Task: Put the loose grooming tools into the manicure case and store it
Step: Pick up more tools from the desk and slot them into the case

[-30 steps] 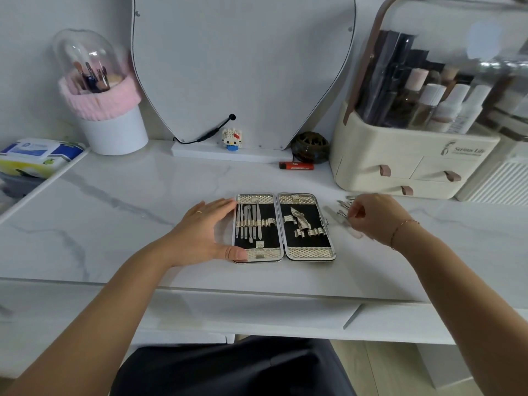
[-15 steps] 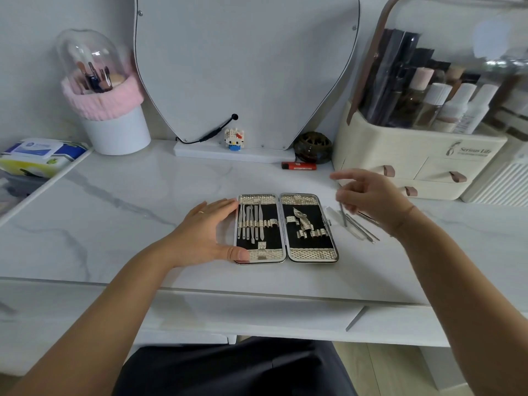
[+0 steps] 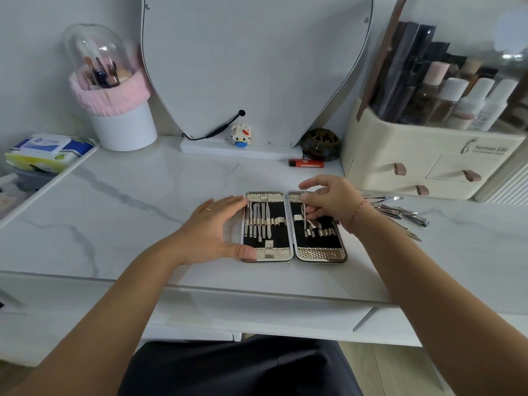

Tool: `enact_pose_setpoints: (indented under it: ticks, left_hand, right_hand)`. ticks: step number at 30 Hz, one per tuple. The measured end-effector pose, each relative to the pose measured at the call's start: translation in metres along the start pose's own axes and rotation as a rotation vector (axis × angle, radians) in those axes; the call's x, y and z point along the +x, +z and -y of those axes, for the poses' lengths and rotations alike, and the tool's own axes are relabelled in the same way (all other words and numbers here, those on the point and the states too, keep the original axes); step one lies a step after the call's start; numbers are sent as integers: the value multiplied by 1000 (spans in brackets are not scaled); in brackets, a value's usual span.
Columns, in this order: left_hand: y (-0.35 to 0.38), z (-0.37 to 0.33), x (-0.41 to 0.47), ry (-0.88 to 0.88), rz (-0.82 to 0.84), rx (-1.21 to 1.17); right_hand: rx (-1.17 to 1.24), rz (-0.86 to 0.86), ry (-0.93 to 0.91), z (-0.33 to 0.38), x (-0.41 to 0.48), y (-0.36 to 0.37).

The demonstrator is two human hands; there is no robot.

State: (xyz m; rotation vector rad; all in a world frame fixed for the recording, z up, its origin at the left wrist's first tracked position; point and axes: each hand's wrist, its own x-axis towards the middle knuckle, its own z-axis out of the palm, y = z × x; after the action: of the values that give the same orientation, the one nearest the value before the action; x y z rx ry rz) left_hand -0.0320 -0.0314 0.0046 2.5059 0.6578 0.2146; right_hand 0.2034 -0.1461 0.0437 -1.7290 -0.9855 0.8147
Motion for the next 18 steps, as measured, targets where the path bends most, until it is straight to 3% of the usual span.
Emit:
enact_pose_setpoints:
  ticks: [6,13,18]
  left_hand:
    - [0,-1,0,6,11,31]
    - [0,-2,0,-1,17,24]
    - [0,-3,0,6,11,22]
  right_hand:
    - [-194,80,-24,0,0,-4]
    - [-168,-103,-78,3,14,-9]
    - [-205,-104,-103,5,18,-9]
